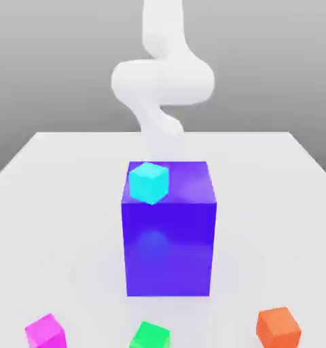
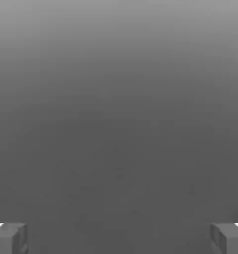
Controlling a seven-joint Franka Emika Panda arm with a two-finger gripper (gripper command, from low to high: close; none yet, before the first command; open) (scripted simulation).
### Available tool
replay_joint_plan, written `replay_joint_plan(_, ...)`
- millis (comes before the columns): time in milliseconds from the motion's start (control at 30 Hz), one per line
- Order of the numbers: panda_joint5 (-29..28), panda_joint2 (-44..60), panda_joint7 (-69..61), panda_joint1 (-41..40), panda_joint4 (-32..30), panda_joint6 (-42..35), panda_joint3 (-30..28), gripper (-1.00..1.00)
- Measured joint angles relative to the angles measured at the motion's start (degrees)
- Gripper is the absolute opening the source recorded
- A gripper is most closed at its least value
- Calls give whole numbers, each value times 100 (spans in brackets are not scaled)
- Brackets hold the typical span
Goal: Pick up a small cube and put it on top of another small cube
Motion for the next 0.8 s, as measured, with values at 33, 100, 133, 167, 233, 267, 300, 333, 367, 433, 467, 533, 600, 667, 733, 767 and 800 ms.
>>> replay_joint_plan(33, 87, 222, -250, 117, 7, 41, -166, 0)
replay_joint_plan(100, 268, 644, -736, 327, 20, 120, -476, 0)
replay_joint_plan(133, 363, 850, -979, 427, 27, 158, -628, 0)
replay_joint_plan(167, 464, 1055, -1227, 518, 32, 199, -773, 0)
replay_joint_plan(233, 681, 1467, -1725, 684, 46, 272, -1049, 0)
replay_joint_plan(267, 801, 1675, -1985, 757, 53, 307, -1178, 0)
replay_joint_plan(300, 919, 1882, -2242, 832, 59, 345, -1309, 0)
replay_joint_plan(333, 1044, 2092, -2506, 890, 67, 378, -1425, 0)
replay_joint_plan(367, 1173, 2303, -2771, 937, 75, 410, -1529, 0)
replay_joint_plan(433, 1432, 2728, -3303, 1009, 92, 475, -1715, 0)
replay_joint_plan(467, 1559, 2940, -3566, 1037, 99, 507, -1799, 0)
replay_joint_plan(533, 1806, 3364, -4087, 1049, 115, 573, -1919, 0)
replay_joint_plan(600, 2023, 3781, -4587, 1001, 130, 642, -1989, 0)
replay_joint_plan(667, 2203, 4184, -5064, 905, 142, 722, -2008, 0)
replay_joint_plan(733, 2326, 4569, -5501, 815, 148, 819, -2012, 0)
replay_joint_plan(767, 2365, 4752, -5704, 764, 150, 875, -2006, 0)
replay_joint_plan(800, 2389, 4931, -5896, 722, 150, 935, -2009, 0)
